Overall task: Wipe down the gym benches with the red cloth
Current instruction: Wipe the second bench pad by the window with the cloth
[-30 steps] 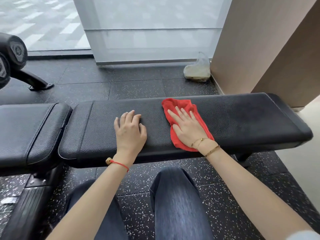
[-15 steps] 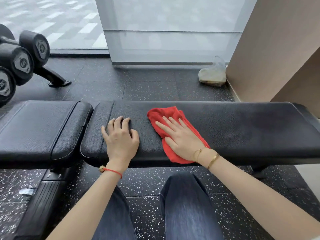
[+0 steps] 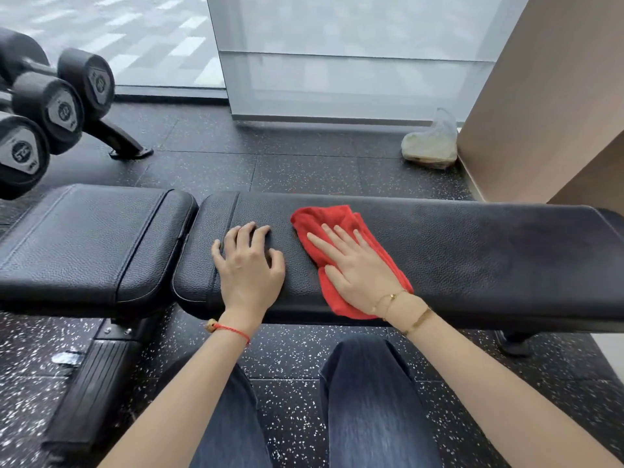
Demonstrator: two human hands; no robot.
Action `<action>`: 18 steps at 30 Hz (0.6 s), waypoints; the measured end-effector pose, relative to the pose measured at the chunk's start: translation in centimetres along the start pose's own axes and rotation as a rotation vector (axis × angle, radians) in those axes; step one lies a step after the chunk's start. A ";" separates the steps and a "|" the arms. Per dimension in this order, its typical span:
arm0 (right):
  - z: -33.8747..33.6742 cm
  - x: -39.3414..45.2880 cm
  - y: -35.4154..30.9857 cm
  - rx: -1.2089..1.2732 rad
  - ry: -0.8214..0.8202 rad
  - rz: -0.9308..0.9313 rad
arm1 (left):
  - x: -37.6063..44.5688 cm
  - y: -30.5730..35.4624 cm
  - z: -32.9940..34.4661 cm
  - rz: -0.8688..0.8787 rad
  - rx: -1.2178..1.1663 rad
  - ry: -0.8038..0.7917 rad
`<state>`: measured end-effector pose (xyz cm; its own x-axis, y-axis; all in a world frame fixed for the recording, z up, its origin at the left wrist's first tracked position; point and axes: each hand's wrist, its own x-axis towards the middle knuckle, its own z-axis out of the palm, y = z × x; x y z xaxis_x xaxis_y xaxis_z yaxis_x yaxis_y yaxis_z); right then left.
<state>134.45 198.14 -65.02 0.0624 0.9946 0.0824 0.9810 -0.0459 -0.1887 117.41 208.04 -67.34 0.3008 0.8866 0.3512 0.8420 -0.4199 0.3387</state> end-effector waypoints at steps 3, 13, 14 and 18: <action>-1.0 -1.0 2.8 0.005 0.002 0.118 | -0.1 -0.2 -0.1 0.010 -0.007 -0.007; 0.3 3.5 -0.1 -0.038 0.013 0.199 | 0.1 0.0 0.2 -0.014 -0.002 -0.011; 0.5 2.6 -1.0 -0.028 0.014 0.150 | 0.1 0.0 0.2 -0.012 -0.006 -0.007; 0.3 -1.5 0.2 -0.016 0.042 0.113 | 0.1 -0.2 0.0 0.002 -0.028 0.007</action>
<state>134.53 196.71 -65.46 0.1798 0.9783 0.1030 0.9700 -0.1589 -0.1840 117.25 208.18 -67.42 0.2995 0.8844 0.3579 0.8283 -0.4272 0.3625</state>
